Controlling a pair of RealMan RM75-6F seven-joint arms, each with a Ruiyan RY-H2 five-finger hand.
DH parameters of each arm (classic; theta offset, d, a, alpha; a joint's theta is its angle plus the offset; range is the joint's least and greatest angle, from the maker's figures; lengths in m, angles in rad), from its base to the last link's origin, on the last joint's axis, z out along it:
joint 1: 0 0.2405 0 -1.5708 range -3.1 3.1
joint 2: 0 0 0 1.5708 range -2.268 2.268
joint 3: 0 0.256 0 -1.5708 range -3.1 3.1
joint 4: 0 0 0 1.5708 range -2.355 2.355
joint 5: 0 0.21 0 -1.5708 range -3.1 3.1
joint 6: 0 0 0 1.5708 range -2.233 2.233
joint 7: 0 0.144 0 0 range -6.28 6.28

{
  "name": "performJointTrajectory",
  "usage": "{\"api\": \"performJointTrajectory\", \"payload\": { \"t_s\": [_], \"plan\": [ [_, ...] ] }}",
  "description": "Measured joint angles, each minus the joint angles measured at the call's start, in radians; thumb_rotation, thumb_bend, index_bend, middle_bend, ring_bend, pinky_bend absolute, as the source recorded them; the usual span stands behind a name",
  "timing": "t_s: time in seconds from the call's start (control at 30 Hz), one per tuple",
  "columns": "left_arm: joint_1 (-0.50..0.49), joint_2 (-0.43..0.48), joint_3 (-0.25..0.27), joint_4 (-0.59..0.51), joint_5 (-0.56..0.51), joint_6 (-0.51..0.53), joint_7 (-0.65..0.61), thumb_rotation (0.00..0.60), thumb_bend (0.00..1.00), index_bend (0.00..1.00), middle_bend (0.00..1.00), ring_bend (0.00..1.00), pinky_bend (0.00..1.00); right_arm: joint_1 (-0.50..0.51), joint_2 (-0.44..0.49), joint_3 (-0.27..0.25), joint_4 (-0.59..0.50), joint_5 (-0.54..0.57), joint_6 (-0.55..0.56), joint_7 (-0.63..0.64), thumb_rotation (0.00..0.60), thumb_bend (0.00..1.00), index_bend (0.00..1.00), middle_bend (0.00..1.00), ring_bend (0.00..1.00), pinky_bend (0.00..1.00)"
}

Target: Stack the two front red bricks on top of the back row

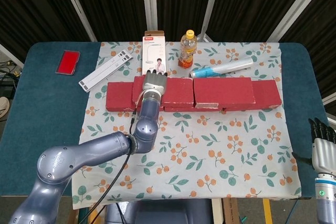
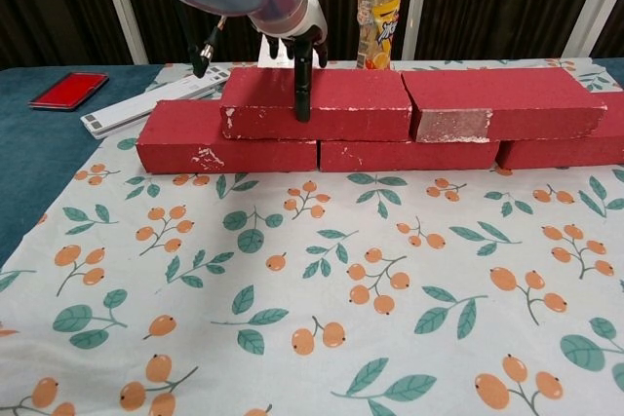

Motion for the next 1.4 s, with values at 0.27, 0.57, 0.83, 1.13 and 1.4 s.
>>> {"api": "performJointTrajectory", "payload": {
  "t_s": [0.27, 0.57, 0.83, 1.13, 1.4],
  "plan": [
    [0.006, 0.057, -0.026, -0.091, -0.001, 0.065, -0.008, 0.6, 0.0, 0.0, 0.0, 0.0, 0.1, -0.001, 0.0, 0.002, -0.002, 0.007, 0.001, -0.008, 0.6, 0.15, 0.0, 0.0, 0.0, 0.0],
    [0.074, 0.217, -0.057, -0.318, 0.04, 0.173, -0.074, 0.6, 0.0, 0.0, 0.04, 0.0, 0.1, -0.004, 0.005, 0.0, -0.008, -0.001, 0.006, -0.001, 0.6, 0.15, 0.0, 0.0, 0.0, 0.0],
    [0.248, 0.43, -0.018, -0.581, 0.09, 0.223, -0.145, 0.6, 0.0, 0.0, 0.11, 0.0, 0.09, -0.005, 0.008, -0.007, -0.018, -0.009, 0.005, -0.003, 0.6, 0.15, 0.0, 0.0, 0.0, 0.0],
    [0.441, 0.536, 0.105, -0.707, 0.204, 0.1, -0.312, 0.6, 0.0, 0.03, 0.13, 0.0, 0.08, -0.005, 0.006, -0.013, -0.03, -0.025, 0.015, -0.008, 0.6, 0.15, 0.0, 0.0, 0.0, 0.0],
    [0.448, 0.508, 0.218, -0.674, 0.282, 0.011, -0.404, 0.6, 0.0, 0.09, 0.12, 0.0, 0.08, -0.006, 0.004, -0.013, -0.025, -0.025, 0.014, -0.003, 0.6, 0.15, 0.0, 0.0, 0.0, 0.0]
  ]
}}
